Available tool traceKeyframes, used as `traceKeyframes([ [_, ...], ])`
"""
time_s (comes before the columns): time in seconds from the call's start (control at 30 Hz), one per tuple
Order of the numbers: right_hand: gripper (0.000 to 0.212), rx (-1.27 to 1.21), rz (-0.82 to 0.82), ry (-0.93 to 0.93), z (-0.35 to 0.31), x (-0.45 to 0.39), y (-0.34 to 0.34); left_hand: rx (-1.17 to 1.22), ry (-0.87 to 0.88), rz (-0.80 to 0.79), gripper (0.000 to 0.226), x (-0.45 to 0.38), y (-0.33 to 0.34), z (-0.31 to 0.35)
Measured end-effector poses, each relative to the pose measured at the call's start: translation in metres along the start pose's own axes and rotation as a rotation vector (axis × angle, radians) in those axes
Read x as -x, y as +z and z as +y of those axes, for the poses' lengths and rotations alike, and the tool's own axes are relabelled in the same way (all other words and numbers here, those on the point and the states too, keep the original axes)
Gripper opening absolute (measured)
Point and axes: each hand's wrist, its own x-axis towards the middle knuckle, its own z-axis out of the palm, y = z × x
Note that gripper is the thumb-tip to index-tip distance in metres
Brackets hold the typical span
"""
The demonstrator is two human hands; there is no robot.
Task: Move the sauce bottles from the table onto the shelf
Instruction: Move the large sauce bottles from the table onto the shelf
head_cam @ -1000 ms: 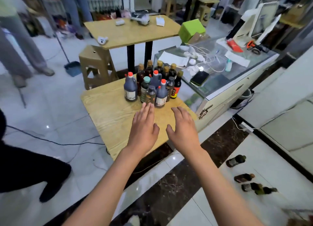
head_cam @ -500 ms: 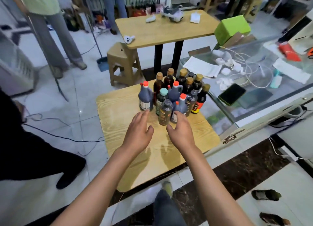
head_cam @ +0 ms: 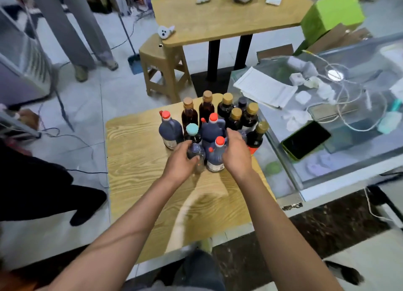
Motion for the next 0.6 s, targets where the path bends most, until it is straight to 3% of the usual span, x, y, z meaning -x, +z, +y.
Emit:
traceKeyframes([
  [0.1, 0.024, 0.202, -0.157, -0.101, 0.006, -0.017, 0.004, -0.057, 0.020, -0.012, 0.045, -0.010, 0.012, 0.000],
  [0.23, 0.004, 0.183, -0.260, -0.156, 0.013, -0.025, -0.002, -0.061, -0.003, 0.052, 0.033, -0.016, 0.017, -0.005],
  [0.3, 0.017, 0.139, -0.249, -0.140, 0.015, -0.022, -0.002, -0.016, 0.002, 0.041, 0.032, -0.019, 0.016, -0.008],
  [0.4, 0.037, -0.050, -0.237, -0.043, 0.021, -0.009, 0.004, 0.065, -0.010, -0.017, 0.036, -0.019, 0.009, -0.012],
  [0.53, 0.011, -0.429, -0.172, 0.113, 0.029, 0.017, 0.021, 0.124, -0.011, -0.036, 0.038, -0.011, 0.003, -0.019],
  [0.6, 0.020, -0.596, -0.122, 0.167, 0.030, 0.027, 0.028, 0.101, -0.010, -0.035, 0.040, -0.007, 0.000, -0.021],
])
